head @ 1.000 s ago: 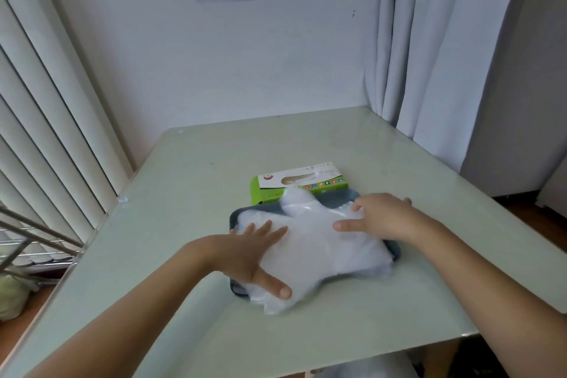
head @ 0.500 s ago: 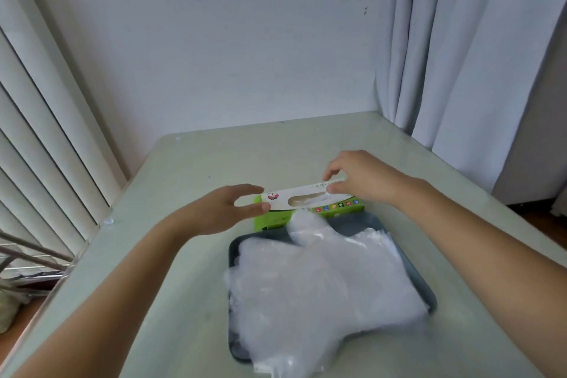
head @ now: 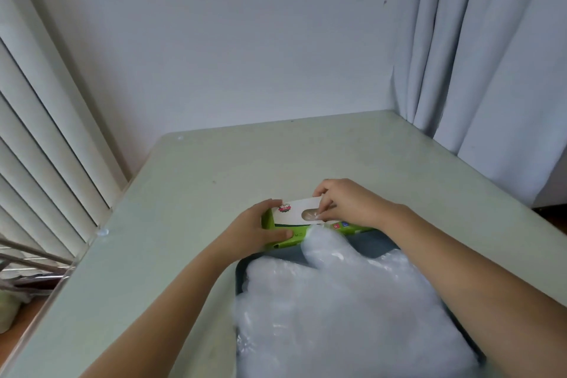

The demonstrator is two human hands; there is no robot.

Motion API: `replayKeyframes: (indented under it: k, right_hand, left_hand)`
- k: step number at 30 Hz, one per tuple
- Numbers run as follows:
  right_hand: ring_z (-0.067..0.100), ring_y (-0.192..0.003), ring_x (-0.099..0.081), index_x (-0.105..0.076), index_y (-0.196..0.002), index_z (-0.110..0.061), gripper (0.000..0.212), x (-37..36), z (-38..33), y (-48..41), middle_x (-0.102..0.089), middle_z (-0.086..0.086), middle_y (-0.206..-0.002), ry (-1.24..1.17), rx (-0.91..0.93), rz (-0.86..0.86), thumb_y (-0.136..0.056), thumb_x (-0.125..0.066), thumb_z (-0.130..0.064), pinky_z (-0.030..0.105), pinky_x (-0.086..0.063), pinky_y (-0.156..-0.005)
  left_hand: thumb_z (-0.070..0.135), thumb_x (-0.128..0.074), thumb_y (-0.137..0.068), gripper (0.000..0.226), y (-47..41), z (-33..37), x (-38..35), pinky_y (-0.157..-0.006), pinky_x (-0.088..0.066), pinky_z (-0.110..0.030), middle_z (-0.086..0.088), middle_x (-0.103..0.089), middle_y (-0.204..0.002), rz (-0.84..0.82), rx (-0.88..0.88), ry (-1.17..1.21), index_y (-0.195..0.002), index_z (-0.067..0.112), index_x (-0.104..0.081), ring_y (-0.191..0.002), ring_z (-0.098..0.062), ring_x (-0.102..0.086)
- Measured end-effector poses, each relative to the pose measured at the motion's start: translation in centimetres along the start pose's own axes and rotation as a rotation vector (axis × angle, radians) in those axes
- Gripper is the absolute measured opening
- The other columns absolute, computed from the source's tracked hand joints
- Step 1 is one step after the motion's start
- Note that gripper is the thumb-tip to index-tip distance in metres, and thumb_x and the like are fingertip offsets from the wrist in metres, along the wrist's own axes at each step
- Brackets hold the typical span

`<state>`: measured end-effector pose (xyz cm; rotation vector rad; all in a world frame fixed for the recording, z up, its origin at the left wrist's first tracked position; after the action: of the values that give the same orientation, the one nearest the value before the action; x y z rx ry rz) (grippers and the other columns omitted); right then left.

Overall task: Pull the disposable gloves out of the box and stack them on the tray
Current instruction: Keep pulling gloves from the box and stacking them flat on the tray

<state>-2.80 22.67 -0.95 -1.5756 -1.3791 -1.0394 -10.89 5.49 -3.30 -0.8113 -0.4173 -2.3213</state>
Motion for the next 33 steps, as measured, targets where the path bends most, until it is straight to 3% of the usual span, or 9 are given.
replayKeyframes:
  k: [5,12,17,20,25,29,33]
  right_hand:
    - [0.002,-0.101,-0.056,-0.078,-0.084,-0.022,0.005,0.4,0.6,0.1,-0.058,-0.015,-0.117,-0.195,-0.049,0.031,-0.082,-0.074,-0.021,0.007,-0.037,-0.082]
    - [-0.005,-0.093,-0.055,-0.072,-0.071,-0.034,0.015,0.6,1.2,0.3,-0.058,-0.016,-0.106,-0.347,-0.059,0.067,-0.077,-0.078,-0.022,0.023,-0.046,-0.084]
    - [-0.003,-0.094,-0.053,-0.072,-0.078,-0.026,0.009,0.6,1.0,0.3,-0.057,-0.013,-0.106,-0.362,-0.039,0.113,-0.083,-0.073,-0.019,0.014,-0.042,-0.082]
    - [0.001,-0.093,-0.056,-0.072,-0.078,-0.021,0.008,1.2,1.9,0.5,-0.058,-0.013,-0.105,-0.580,-0.090,0.216,-0.083,-0.072,-0.014,0.010,-0.043,-0.078]
    - [0.007,-0.084,-0.060,-0.072,-0.082,-0.016,0.008,2.4,3.0,1.2,-0.068,-0.009,-0.088,-1.109,-0.165,0.386,-0.082,-0.069,-0.009,0.018,-0.046,-0.079]
    - [0.010,-0.080,-0.066,-0.077,-0.077,-0.014,0.023,5.6,1.9,2.6,-0.071,-0.001,-0.083,-1.484,-0.007,0.436,-0.058,-0.080,-0.028,0.020,-0.053,-0.076]
    - [0.012,-0.080,-0.069,-0.075,-0.082,-0.012,0.017,9.1,-0.6,4.6,-0.073,0.003,-0.087,-1.705,0.120,0.457,-0.068,-0.070,-0.020,0.024,-0.056,-0.071]
  left_hand:
    - [0.024,-0.075,-0.083,0.061,-0.2,-0.8,-0.3,-0.099,-0.028,-0.014,0.017,-0.041,-0.134,-0.011,-0.053,0.060,-0.137,0.028,-0.048,-0.121,-0.001,-0.039]
    - [0.025,-0.074,-0.083,0.053,-0.6,-1.6,-0.7,-0.108,-0.022,-0.016,0.016,-0.033,-0.140,-0.002,-0.088,0.106,-0.125,0.043,-0.048,-0.128,0.003,-0.031]
    - [0.024,-0.074,-0.083,0.051,-0.7,-1.8,-0.8,-0.112,-0.022,-0.020,0.018,-0.032,-0.138,-0.005,-0.109,0.120,-0.122,0.045,-0.048,-0.129,0.002,-0.031]
    - [0.026,-0.073,-0.084,0.050,-0.7,-1.9,-0.8,-0.111,-0.022,-0.019,0.016,-0.032,-0.139,-0.013,-0.120,0.103,-0.122,0.046,-0.048,-0.132,0.002,-0.030]
    - [0.031,-0.073,-0.084,0.053,-1.0,-2.1,-0.7,-0.108,-0.021,-0.017,0.014,-0.034,-0.145,-0.033,-0.111,0.052,-0.132,0.040,-0.050,-0.133,0.002,-0.029]
    - [0.034,-0.072,-0.084,0.052,-1.2,-2.0,-0.7,-0.107,-0.024,-0.017,0.012,-0.036,-0.142,-0.033,-0.083,0.018,-0.132,0.039,-0.051,-0.133,-0.006,-0.035]
    - [0.036,-0.071,-0.084,0.053,-1.0,-1.5,-0.5,-0.108,-0.028,-0.022,0.012,-0.040,-0.138,-0.073,-0.055,-0.031,-0.133,0.036,-0.052,-0.134,-0.012,-0.037]
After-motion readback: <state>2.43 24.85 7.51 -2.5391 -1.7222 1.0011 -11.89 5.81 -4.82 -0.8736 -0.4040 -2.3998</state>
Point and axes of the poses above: each hand's wrist, its own y-axis away from the middle knuckle, its own x-axis out of the back of the hand, z = x × y, the point moved 5 cm from there along -y, towards the middle knuckle
